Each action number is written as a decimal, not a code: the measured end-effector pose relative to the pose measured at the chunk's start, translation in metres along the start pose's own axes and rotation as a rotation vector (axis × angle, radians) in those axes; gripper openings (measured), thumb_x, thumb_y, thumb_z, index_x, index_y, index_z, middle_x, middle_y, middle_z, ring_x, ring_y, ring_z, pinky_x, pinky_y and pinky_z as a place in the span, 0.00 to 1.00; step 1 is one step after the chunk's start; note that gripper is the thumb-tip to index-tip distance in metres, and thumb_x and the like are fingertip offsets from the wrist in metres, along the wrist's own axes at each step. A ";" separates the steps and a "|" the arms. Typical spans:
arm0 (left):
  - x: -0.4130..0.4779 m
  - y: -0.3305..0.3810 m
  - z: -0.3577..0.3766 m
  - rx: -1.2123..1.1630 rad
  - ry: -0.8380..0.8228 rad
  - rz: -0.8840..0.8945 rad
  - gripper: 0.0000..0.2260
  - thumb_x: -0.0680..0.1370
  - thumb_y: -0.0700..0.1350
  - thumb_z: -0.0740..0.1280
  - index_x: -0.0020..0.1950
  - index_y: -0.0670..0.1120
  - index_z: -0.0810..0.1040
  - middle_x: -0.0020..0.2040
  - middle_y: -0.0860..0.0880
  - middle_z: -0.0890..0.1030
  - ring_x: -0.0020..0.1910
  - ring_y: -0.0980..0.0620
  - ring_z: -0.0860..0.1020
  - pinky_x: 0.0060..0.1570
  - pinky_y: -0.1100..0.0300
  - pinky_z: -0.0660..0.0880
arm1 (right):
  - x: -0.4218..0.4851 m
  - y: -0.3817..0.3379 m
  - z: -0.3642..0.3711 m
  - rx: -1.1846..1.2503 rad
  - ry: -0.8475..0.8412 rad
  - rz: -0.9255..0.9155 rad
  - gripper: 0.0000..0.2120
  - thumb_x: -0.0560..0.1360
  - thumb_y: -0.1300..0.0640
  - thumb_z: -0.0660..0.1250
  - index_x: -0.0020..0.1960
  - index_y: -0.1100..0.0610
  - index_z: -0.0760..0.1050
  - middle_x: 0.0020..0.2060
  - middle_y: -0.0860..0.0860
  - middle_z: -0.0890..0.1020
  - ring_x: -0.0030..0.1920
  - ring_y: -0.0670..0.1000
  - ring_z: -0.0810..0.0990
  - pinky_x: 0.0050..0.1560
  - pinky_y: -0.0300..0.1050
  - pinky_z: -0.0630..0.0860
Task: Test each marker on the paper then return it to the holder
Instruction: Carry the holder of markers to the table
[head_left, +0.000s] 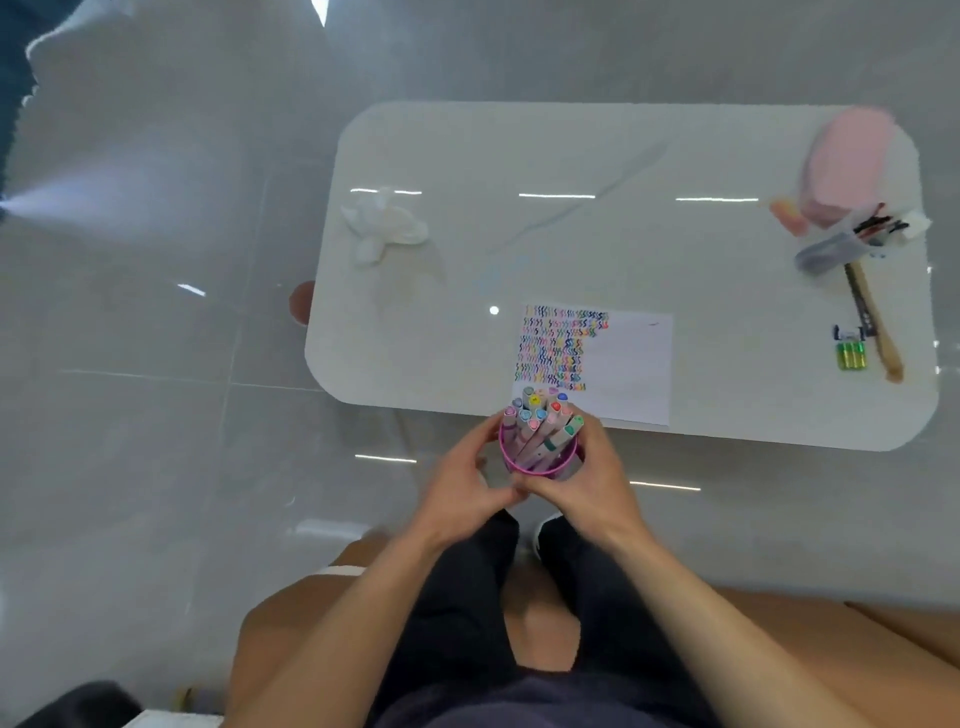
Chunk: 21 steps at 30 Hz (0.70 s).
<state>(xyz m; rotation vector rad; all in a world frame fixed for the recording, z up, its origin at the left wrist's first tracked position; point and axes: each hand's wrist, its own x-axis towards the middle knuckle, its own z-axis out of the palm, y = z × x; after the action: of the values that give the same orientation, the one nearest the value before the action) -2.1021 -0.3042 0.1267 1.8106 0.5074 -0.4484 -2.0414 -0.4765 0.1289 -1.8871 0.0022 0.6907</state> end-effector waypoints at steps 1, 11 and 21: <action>0.006 -0.007 0.002 -0.011 0.030 0.008 0.37 0.68 0.53 0.81 0.74 0.61 0.69 0.65 0.64 0.78 0.63 0.66 0.76 0.60 0.68 0.73 | 0.007 0.004 0.008 0.006 -0.012 -0.012 0.41 0.60 0.58 0.87 0.61 0.32 0.70 0.58 0.35 0.79 0.56 0.28 0.78 0.50 0.21 0.72; 0.082 -0.093 0.016 -0.050 0.261 0.050 0.36 0.64 0.58 0.82 0.69 0.60 0.71 0.61 0.63 0.80 0.59 0.64 0.78 0.58 0.63 0.77 | 0.078 0.068 0.041 -0.011 -0.188 -0.067 0.43 0.67 0.50 0.84 0.76 0.41 0.66 0.70 0.37 0.74 0.68 0.32 0.72 0.66 0.28 0.68; 0.181 -0.156 0.007 -0.165 0.511 0.041 0.33 0.63 0.56 0.83 0.64 0.64 0.72 0.57 0.65 0.79 0.55 0.66 0.79 0.50 0.71 0.77 | 0.147 0.201 -0.015 -0.392 0.176 -0.084 0.29 0.74 0.55 0.77 0.73 0.49 0.73 0.69 0.45 0.75 0.72 0.47 0.70 0.73 0.43 0.64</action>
<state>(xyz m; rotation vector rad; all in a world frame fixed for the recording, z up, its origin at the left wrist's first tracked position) -2.0372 -0.2493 -0.0973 1.7661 0.8281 0.0935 -1.9751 -0.5289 -0.1063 -2.3054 -0.1068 0.4899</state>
